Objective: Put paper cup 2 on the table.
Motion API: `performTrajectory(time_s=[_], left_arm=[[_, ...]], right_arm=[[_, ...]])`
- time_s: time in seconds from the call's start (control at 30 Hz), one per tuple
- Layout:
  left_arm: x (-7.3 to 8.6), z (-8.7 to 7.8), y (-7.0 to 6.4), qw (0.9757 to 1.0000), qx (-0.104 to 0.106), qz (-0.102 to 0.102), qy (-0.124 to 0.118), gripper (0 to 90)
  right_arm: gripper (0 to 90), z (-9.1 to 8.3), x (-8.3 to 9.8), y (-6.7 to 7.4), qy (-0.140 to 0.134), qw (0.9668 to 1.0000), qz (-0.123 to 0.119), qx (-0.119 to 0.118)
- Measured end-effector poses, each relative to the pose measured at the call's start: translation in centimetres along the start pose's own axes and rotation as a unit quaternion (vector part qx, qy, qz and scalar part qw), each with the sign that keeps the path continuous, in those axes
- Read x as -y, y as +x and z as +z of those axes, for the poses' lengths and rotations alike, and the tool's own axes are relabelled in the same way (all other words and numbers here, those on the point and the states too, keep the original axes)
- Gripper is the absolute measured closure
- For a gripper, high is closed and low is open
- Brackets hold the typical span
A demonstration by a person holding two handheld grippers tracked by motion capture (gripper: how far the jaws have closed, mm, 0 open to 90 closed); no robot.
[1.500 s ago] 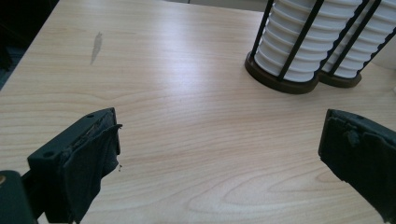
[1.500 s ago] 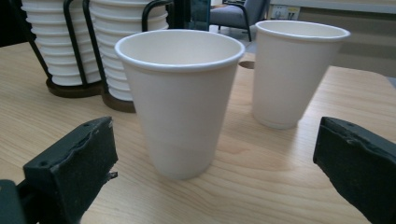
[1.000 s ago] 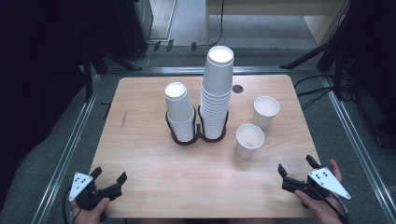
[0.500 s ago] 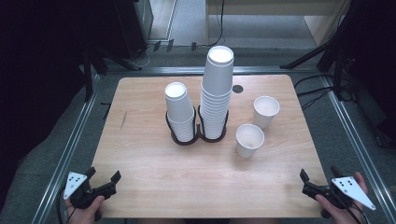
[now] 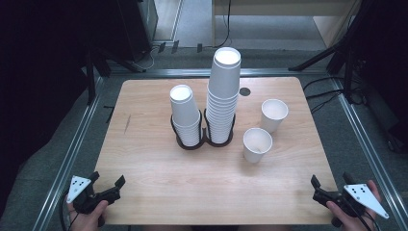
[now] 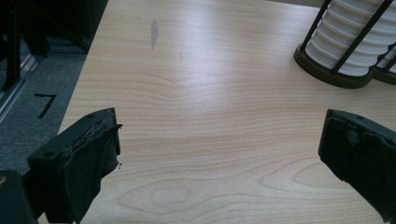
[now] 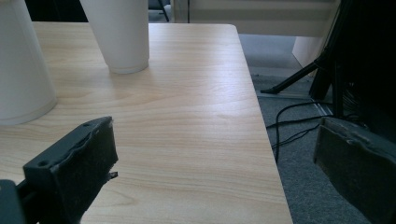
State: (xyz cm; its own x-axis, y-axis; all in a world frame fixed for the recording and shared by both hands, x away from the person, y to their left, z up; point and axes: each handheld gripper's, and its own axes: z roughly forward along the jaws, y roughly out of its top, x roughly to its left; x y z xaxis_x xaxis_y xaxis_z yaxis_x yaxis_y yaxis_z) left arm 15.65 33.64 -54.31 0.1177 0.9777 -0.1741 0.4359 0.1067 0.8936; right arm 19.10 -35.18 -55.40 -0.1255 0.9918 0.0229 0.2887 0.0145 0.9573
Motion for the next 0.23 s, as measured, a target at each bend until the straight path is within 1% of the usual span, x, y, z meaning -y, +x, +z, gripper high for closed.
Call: performTrajectory(time_s=[0.13, 0.23], left_arm=[[-0.07, 0.23, 0.03, 1.0, 0.002, -0.003, 0.0, 0.0], [-0.21, 0.42, 0.16, 0.9999, 0.007, -0.011, -0.002, 0.0]], right_arm=[[0.0, -0.14, 0.07, 0.23, -0.006, 0.9999, -0.008, 0.004], [0.0, -0.26, 0.13, 0.19, -0.015, 0.9998, -0.007, 0.007]])
